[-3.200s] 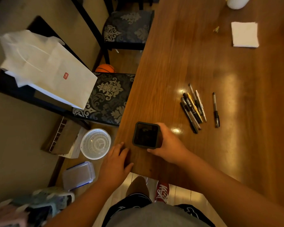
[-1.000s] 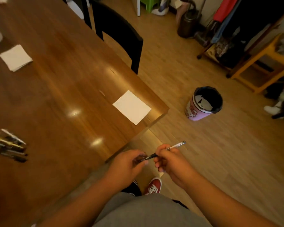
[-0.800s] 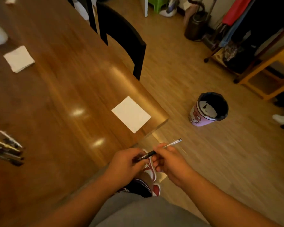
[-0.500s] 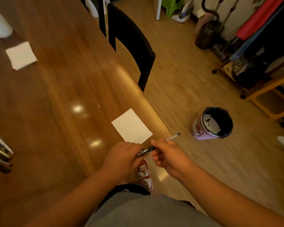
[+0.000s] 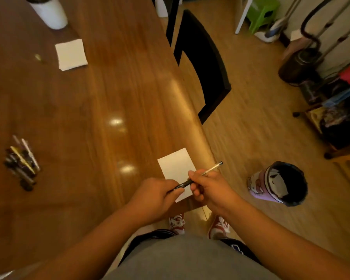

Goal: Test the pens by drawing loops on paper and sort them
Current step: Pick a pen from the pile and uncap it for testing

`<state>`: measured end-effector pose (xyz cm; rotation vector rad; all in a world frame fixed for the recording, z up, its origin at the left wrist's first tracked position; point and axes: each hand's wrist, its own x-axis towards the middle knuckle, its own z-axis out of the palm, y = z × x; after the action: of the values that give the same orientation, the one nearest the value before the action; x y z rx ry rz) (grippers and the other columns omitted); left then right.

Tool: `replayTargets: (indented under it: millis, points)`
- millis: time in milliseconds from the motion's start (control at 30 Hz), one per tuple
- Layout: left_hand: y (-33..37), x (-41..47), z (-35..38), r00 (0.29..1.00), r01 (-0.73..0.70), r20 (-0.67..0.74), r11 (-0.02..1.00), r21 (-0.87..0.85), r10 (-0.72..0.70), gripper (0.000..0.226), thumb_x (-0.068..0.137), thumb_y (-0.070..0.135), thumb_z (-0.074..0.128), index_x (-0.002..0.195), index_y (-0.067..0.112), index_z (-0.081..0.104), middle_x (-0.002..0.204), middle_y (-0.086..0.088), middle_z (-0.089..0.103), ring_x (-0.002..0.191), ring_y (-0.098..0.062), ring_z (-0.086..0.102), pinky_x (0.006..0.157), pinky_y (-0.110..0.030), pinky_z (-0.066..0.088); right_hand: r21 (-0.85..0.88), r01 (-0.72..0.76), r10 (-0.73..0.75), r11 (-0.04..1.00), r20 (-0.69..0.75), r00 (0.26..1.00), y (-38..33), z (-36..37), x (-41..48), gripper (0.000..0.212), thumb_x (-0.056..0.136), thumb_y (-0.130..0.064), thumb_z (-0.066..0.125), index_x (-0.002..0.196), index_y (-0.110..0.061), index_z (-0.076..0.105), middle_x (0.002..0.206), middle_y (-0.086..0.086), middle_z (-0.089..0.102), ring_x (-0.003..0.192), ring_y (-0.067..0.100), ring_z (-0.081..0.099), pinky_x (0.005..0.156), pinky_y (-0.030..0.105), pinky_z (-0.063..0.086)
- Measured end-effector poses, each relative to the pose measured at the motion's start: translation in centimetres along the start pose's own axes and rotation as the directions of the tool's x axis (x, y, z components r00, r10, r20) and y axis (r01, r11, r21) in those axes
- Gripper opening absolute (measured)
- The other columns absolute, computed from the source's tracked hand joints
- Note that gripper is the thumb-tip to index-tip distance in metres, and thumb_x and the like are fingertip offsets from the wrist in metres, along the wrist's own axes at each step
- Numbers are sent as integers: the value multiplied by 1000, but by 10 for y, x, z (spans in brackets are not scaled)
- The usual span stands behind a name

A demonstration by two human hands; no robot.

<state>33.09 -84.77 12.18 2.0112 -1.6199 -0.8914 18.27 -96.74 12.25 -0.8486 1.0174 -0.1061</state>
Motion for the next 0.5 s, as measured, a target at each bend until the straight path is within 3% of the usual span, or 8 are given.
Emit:
replayTargets:
  millis: [67,167,267,400,500]
  points:
    - [-2,1,-1,994,113,21,975,-191,-111,33,96,44,49,75,24,65,62,7,60,60,-7,56,51,-18,41,-11,-3,4,1000,38,999,-5,2,5,20,94,-23,64,78,-10,65,58,5,59,49,11,50,42,19,40]
    - [0,2,-3,971,238,91,847,-475,-221,31,97,37,52,70,32,67,63,6,66,54,-3,58,52,-11,42,-48,-9,14,999,91,996,-13,2,14,22,95,-21,62,75,-11,65,57,4,57,48,11,50,42,18,40]
    - [1,4,-5,949,308,153,707,-637,-275,32,98,33,52,71,30,70,59,0,65,55,-9,60,56,-18,46,-79,-16,28,997,149,988,-21,2,21,21,96,-20,60,78,-9,62,57,3,57,49,10,49,43,18,41]
    - [4,6,-4,922,362,167,621,-696,-350,32,98,32,51,75,22,69,54,4,60,51,-8,54,53,-19,45,-114,-32,53,993,191,980,-29,0,31,21,96,-21,59,78,-10,62,58,4,57,49,10,49,42,18,39]
    - [10,9,0,912,362,48,746,-558,-406,29,97,36,52,74,26,67,55,8,59,50,-2,52,50,-17,42,-136,-56,83,989,205,975,-29,-1,39,19,96,-21,59,81,-9,60,59,5,57,49,10,49,42,18,39]
